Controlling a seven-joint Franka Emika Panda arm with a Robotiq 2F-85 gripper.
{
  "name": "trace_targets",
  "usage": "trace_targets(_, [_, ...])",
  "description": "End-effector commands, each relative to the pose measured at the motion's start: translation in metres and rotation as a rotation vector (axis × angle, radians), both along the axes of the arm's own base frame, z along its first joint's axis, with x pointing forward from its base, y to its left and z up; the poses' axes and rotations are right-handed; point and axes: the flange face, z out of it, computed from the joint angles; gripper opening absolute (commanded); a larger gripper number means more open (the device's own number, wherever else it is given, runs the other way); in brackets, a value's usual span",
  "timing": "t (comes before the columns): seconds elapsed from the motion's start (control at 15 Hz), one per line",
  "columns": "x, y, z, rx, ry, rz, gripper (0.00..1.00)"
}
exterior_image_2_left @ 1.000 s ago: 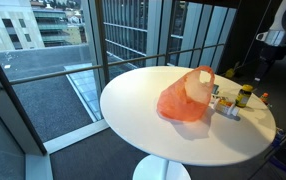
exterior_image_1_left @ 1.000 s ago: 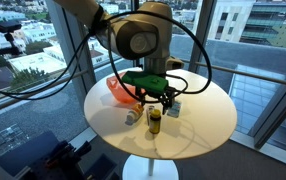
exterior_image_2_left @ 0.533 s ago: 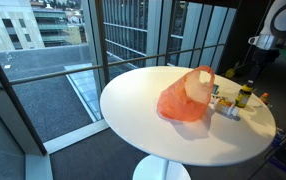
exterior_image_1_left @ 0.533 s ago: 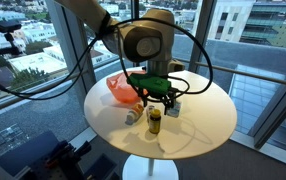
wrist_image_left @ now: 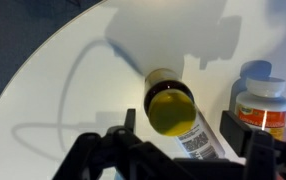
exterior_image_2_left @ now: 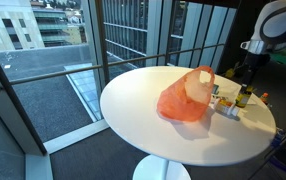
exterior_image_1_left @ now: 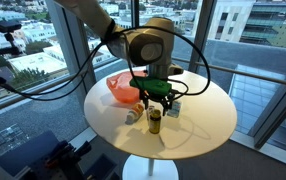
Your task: Put the brown bottle in the plastic
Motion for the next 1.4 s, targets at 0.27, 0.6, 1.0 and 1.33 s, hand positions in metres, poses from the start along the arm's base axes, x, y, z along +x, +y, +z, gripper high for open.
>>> trace_targets(0.27, [0.007, -0.004, 0.008, -0.012, -0.004, -0.017, 0.25])
trace_targets(0.6, [0.011, 0.004, 0.027, -0.031, -0.019, -0.018, 0.19])
trace_targets(1.0, [0.031, 0.047, 0.077, -0.067, -0.022, 0.03, 0.19])
trace_targets(1.33, [0.047, 0.107, 0.122, -0.101, -0.045, 0.111, 0.19])
